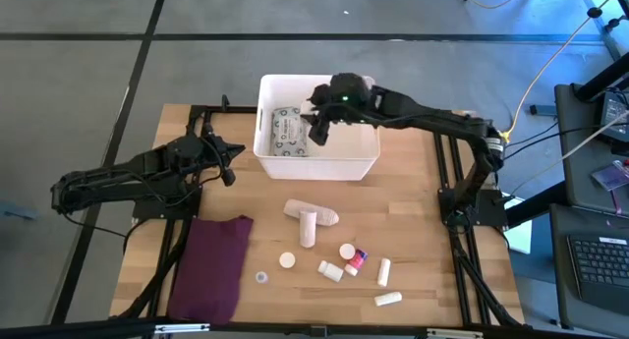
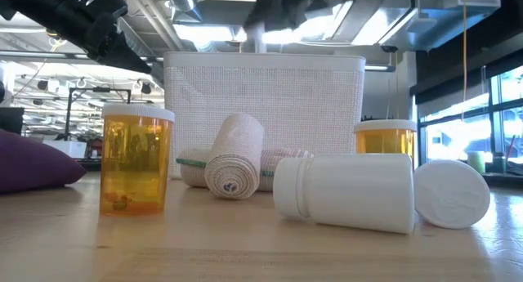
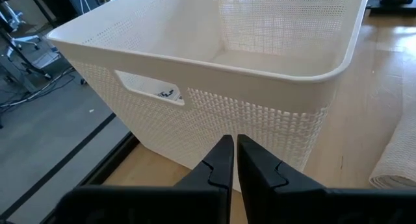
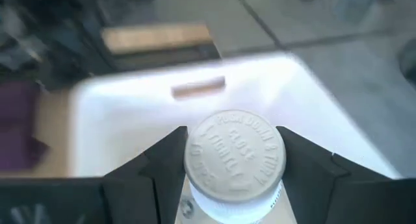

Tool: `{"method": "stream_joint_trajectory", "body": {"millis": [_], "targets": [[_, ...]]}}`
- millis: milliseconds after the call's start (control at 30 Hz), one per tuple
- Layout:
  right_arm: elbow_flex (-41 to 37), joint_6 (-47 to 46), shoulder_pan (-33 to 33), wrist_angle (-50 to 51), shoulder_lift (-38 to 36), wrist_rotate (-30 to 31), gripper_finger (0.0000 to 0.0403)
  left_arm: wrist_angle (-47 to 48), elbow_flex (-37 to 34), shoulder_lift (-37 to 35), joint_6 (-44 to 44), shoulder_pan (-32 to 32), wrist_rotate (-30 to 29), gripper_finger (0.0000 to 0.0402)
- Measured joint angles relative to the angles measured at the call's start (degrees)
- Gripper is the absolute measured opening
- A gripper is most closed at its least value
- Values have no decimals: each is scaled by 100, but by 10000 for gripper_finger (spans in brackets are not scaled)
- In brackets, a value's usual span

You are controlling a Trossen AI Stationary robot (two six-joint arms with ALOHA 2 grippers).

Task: Pick & place medical supplies in basket/bin
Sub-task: Put the right white pill bottle into the white bin

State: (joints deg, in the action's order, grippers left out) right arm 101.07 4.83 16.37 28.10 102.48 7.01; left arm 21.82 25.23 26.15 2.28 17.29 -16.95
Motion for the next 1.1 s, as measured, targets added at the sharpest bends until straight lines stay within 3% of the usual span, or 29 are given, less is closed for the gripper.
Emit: {"method": "stream_joint_trajectory", "body": {"millis": [367, 767, 1100], "targets": [[-1004, -310, 632, -1559, 592, -4, 210, -11, 0, 4, 0, -1, -2, 15], [-1588, -661, 1012, -2284, 1190, 158, 210, -156, 0, 4, 0, 0, -4, 11], [-2277, -1375, 1100, -2933, 1228, 201, 210, -190, 0, 4, 138, 1, -4, 15]]}}
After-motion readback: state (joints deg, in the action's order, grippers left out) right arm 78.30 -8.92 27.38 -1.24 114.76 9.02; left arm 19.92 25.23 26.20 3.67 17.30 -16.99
